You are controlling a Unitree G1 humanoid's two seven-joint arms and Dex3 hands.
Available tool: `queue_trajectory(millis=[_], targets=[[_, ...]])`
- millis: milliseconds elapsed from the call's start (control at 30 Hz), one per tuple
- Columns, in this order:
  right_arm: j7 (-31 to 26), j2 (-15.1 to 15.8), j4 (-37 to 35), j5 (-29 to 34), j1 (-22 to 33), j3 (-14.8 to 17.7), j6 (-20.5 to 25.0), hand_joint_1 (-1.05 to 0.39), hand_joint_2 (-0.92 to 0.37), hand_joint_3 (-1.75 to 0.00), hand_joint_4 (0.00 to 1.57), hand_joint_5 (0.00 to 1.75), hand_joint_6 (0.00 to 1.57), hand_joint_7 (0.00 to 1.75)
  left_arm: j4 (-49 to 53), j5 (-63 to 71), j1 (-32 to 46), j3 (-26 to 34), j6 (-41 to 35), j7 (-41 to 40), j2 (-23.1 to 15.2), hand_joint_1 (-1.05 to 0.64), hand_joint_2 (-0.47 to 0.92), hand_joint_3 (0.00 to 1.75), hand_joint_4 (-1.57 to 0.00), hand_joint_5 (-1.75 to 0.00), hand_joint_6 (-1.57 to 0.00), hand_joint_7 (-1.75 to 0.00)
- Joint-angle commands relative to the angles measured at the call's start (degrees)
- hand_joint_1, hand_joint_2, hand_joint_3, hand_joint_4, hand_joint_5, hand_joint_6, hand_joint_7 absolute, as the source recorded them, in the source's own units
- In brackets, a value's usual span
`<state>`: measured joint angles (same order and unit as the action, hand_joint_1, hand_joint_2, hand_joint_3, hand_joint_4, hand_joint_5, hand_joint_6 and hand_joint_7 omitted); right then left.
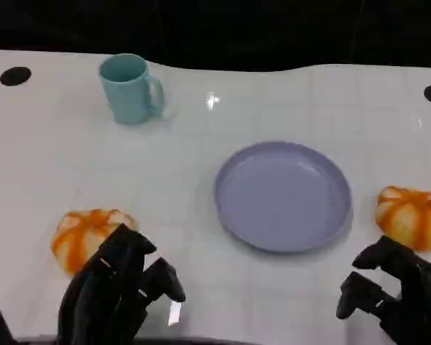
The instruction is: Grasp the bread from the table and place it into the plate.
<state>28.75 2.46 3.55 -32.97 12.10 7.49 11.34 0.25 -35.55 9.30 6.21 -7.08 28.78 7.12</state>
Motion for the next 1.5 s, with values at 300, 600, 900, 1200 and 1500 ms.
queue_trajectory(millis=[300,600,900,1200,1500], targets=[[0.00,-0.15,0.69,0.19,0.21,0.38,-1.37,-0.54,-0.92,-0.19,0.72,1.56,0.80,1.06,-0.73,1.08,0.37,-0.24,1.60,1.65,-1.13,-0.51,0.92,0.35,-0.59,-1.42,-0.63,-0.76],[0.11,-0.06,0.48,0.06,0.07,0.41,-1.33,-0.54,-0.92,-0.20,0.72,1.56,0.79,1.09,-0.21,1.09,0.31,-0.10,2.24,2.09,-0.93,-0.51,0.92,0.35,-0.60,-1.43,-0.62,-0.80],[-0.13,0.02,1.06,0.22,0.32,0.11,-1.04,-0.54,-0.92,-0.21,0.73,1.56,0.78,1.09,-0.16,3.01,0.31,-0.24,4.72,2.31,-1.33,-0.51,0.92,0.37,-0.59,-1.49,-0.60,-0.85],[-0.92,0.01,2.66,-0.33,0.99,-0.15,0.42,-0.54,-0.92,-0.20,0.72,1.55,0.79,1.07,-2.47,21.06,0.65,-2.06,21.76,-3.91,-3.53,-0.50,0.92,0.27,-0.48,-1.44,-0.51,-0.88],[-0.95,-0.34,2.74,-0.20,1.09,-0.26,0.12,-0.53,-0.92,-0.20,0.72,1.56,0.80,1.06,-9.40,41.54,1.32,-3.27,27.33,-10.29,-13.30,-0.51,0.92,0.16,-0.36,-0.72,-0.50,-0.12]])
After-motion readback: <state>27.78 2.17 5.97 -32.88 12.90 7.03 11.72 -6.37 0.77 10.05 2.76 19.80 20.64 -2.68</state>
